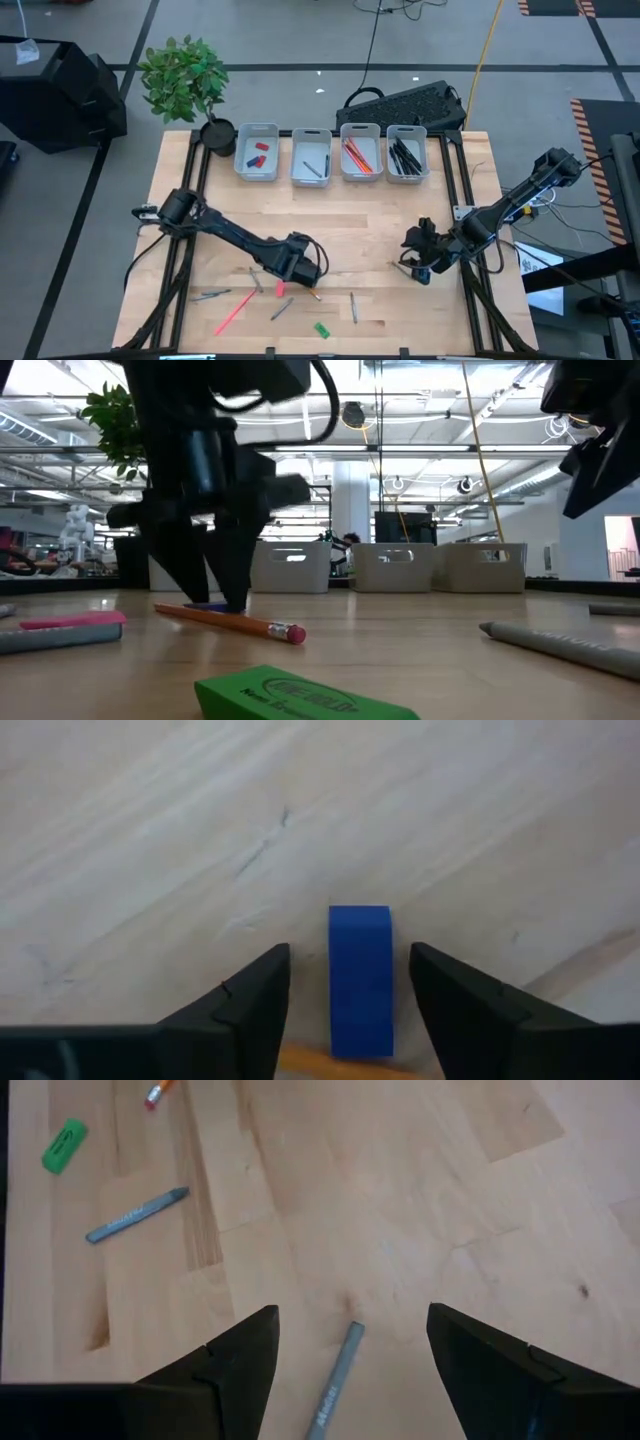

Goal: Sort crayons/erasers/pens/pencils in bins
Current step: Put the blue eraser into the top left gray bin

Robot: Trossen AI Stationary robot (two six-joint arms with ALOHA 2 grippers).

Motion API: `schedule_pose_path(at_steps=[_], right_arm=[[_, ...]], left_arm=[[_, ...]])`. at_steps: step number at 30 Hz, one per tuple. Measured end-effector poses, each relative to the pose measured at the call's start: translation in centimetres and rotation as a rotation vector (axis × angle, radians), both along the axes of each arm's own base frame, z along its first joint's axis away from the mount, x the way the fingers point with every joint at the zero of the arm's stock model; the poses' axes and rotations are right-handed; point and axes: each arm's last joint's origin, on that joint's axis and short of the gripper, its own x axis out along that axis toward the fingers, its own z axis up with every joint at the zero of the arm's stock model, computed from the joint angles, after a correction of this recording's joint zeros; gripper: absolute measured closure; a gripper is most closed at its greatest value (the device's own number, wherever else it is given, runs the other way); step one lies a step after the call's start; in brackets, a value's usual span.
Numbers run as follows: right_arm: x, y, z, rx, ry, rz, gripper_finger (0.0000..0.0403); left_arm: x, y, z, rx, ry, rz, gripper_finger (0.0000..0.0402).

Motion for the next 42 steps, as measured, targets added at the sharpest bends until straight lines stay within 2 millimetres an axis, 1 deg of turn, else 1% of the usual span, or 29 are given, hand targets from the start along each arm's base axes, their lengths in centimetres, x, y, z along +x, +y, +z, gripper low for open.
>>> schedule_pose_path(at_steps=[5,12,15,17,20,25,28,31,35,38,42], right_arm=[[-0.1,0.1,0.0,0.034,0.025,0.029,0.0154],[-0.1,0.2,0.0,0.039,0.033,0.06,0.0154],[-0.1,0.2,0.0,0.039,0.033,0.061,0.0154],[-0.1,0.2,0.0,0.035,0.033,0.066,0.0154],[-0.1,0.2,0.0,0.025,0.031,0.078,0.0154],[-0.1,0.2,0.0,0.029,0.03,0.065,0.0154],[-0.1,0.1,0.0,0.037,0.031,0.049,0.0154],[0.1,-0.2,0.0,0.047,0.034,0.01,0.0154],[0.5,-1.0,0.0,0.047,0.025,-0.072,0.0154],[0.9,-1.5,0.1,0.043,0.0,-0.122,0.0154],[1.2,-2.2,0.1,0.024,-0.004,-0.147,0.0154]], left_arm=[[0.2,-0.1,-0.8,-0.007,0.01,0.02,0.0236],[0.1,-0.2,-1.0,-0.019,0.005,0.07,0.0311],[0.2,-0.2,-1.0,-0.021,0.001,0.066,0.0335],[0.2,-0.3,-1.0,-0.021,0.0,0.066,0.0342],[0.2,-0.2,-1.0,-0.02,0.004,0.056,0.0336],[0.1,0.6,0.3,-0.039,0.014,0.007,0.0326],[-0.2,1.9,1.7,-0.029,0.026,-0.025,0.0328],[0.1,3.3,3.5,-0.002,-0.019,-0.09,0.0328],[-0.3,6.0,6.1,0.05,-0.032,-0.138,0.0325],[-0.9,8.9,8.2,0.107,-0.037,-0.134,0.0324],[-2.2,13.4,10.8,0.177,-0.039,-0.089,0.0324]])
